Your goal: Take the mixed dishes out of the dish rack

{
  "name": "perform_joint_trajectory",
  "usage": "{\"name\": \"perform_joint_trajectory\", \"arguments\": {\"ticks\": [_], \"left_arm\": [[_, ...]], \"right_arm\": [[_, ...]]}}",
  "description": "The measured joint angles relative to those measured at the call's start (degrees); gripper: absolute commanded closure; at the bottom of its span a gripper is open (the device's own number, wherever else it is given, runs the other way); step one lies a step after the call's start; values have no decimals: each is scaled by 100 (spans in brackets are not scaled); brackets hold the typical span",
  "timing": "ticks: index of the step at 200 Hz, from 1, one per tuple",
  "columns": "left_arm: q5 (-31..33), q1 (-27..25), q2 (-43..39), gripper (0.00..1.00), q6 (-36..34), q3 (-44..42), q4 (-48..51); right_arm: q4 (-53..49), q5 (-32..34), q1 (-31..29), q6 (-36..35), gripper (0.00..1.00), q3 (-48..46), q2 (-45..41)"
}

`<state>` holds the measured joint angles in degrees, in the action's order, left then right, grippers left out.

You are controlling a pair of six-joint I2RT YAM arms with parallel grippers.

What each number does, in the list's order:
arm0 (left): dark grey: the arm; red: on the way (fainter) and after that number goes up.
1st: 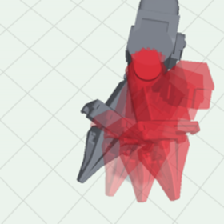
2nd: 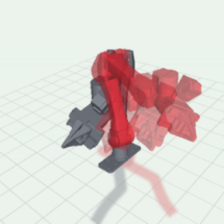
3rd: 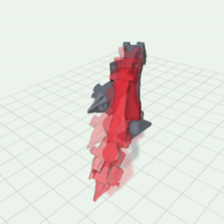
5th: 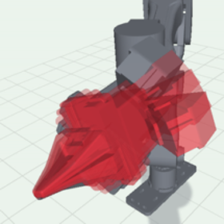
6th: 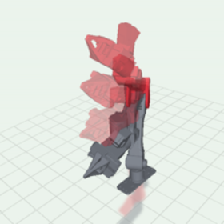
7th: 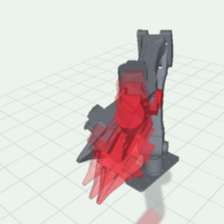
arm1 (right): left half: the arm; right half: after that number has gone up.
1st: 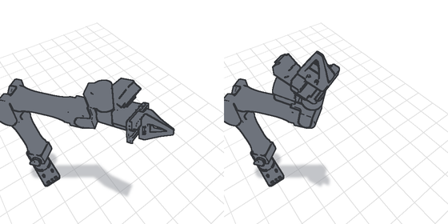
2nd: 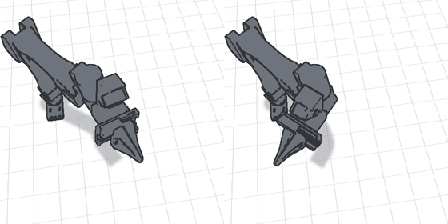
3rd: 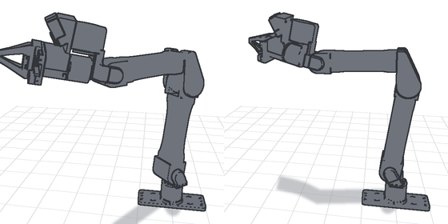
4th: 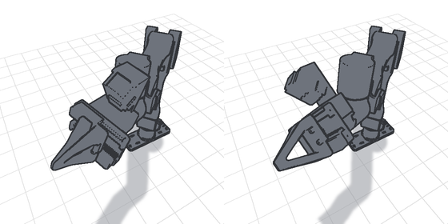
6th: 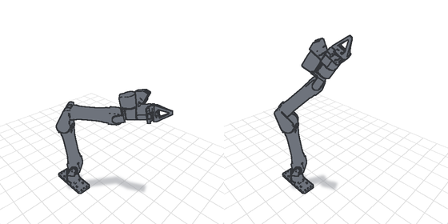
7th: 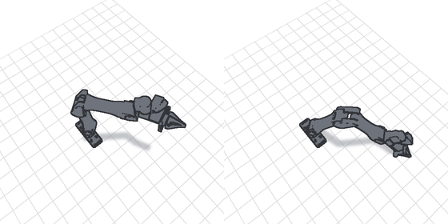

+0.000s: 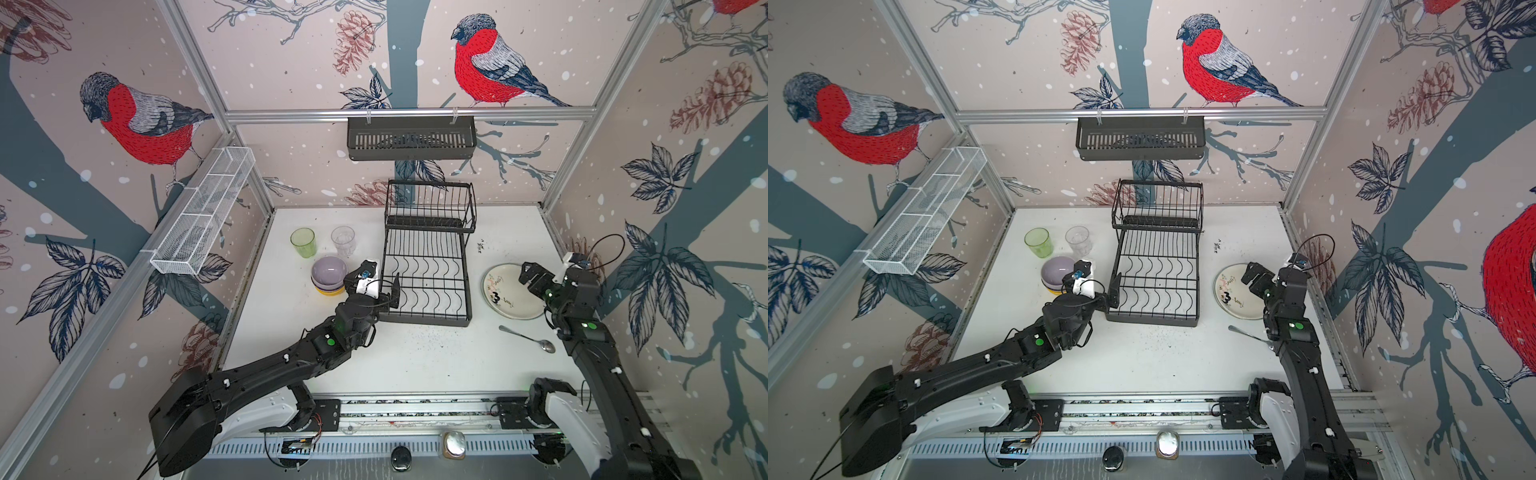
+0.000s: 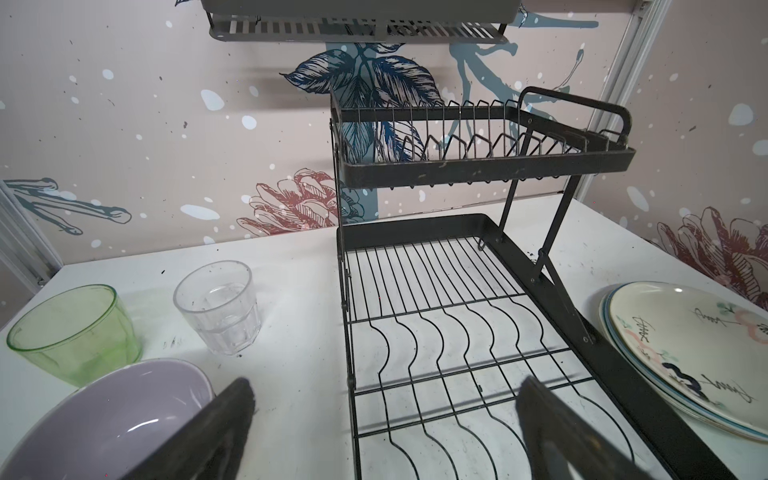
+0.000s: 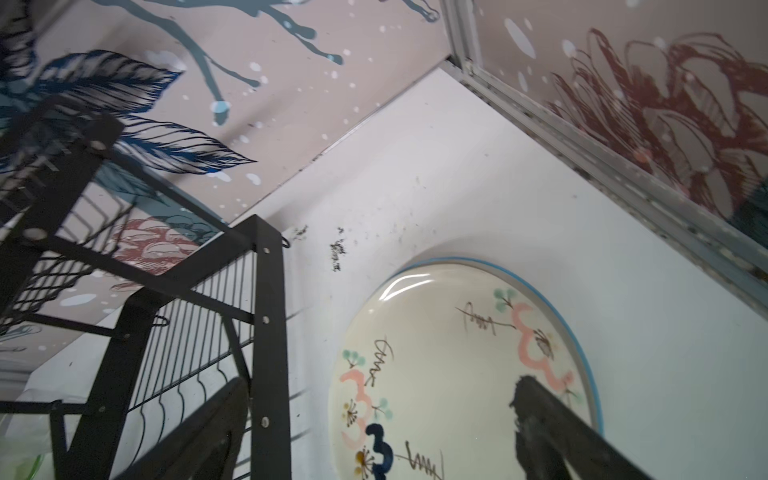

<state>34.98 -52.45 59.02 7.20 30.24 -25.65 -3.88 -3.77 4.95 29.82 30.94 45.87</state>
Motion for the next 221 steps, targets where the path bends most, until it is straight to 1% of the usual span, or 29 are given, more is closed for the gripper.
{"name": "perform_joint_trajectory", "arguments": {"ticks": [15,30,46,70,81,97,132,148,175,196,221], "left_arm": [[-42,157,-72,2,-20,13,17],[-114,459,-118,2,-63,9,26],[-374,920,-170,2,-79,-7,20],[-520,1631,-219,2,-129,-109,-197],[-627,2000,-223,2,-168,-238,-387],[-619,2490,-221,2,-236,-474,-640],[-592,3338,24,2,-520,-1025,-1429],[-553,3620,166,2,-612,-1239,-1827],[-546,3945,450,2,-719,-1633,-2441],[-640,4221,938,2,-719,-1803,-2927],[-798,4360,1471,3,-756,-1801,-3351]], "right_arm": [[437,188,-245,-127,0,-149,-133],[1008,411,-442,-321,0,-422,-256],[1749,682,-632,-544,0,-894,-387],[2870,1143,-820,-903,0,-1604,-452],[3309,1434,-826,-977,0,-1764,-334],[3810,1775,-826,-1106,0,-1801,15],[4732,2068,-828,-1202,0,-1982,813],[4907,2131,-828,-1226,0,-2009,990],[5370,2236,-852,-1392,0,-2055,1078],[5560,2400,-852,-1502,0,-2175,1320],[5908,2605,-852,-1648,0,-2216,1600]]}}
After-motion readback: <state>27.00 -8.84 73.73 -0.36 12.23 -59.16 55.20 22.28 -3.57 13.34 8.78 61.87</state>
